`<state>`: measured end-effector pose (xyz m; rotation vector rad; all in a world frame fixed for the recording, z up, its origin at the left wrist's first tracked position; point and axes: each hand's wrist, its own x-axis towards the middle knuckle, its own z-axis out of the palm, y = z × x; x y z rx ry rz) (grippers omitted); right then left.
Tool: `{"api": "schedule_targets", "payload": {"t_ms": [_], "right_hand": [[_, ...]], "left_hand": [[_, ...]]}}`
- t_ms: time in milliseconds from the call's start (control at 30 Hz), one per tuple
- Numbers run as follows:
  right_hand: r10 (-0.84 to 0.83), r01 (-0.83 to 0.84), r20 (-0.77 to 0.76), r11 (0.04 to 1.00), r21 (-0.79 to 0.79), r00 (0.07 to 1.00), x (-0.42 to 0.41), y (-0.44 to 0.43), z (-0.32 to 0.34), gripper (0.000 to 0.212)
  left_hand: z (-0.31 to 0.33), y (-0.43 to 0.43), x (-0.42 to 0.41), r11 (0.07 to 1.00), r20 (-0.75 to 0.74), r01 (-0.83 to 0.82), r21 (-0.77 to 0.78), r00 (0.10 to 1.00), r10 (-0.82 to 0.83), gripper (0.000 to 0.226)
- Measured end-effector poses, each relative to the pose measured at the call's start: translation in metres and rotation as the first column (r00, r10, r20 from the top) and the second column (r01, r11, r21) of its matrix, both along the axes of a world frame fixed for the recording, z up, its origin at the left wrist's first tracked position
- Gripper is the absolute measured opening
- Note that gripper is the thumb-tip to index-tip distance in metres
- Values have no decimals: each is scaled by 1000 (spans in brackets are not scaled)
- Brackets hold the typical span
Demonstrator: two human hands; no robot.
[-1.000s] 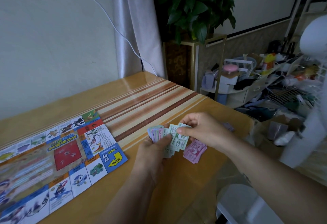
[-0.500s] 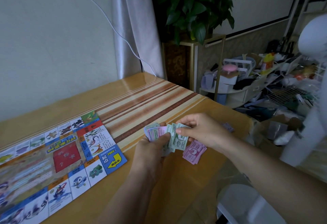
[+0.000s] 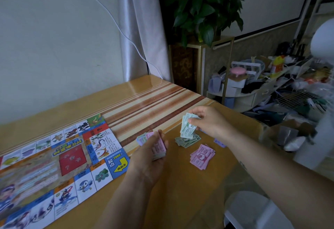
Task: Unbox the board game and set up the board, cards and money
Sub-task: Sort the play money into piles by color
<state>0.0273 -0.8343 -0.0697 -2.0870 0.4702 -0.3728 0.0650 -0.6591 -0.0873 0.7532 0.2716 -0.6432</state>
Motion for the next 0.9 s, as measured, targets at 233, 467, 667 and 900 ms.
{"api": "schedule_targets", "payload": {"t_ms": [233,467,667,900], "right_hand": [[0,-19,-121,988,-151,993,12,10,-21,36],[-82,-36,-168,801,-598,982,4,17,-32,28],[-31,8,-26,778,-628,999,3,12,-19,27],[231,-231,-12,971,-59,973,-21,36,4,24]], "left_hand": [[9,8,-4,998,9,16,-53,1000,-16,49],[3,13,-3,988,52,115,-100,993,-110,50],[-1,14,-6,974,91,216,-63,974,-210,40],[0,12,-12,929,327,334,157,870,-368,30]]}}
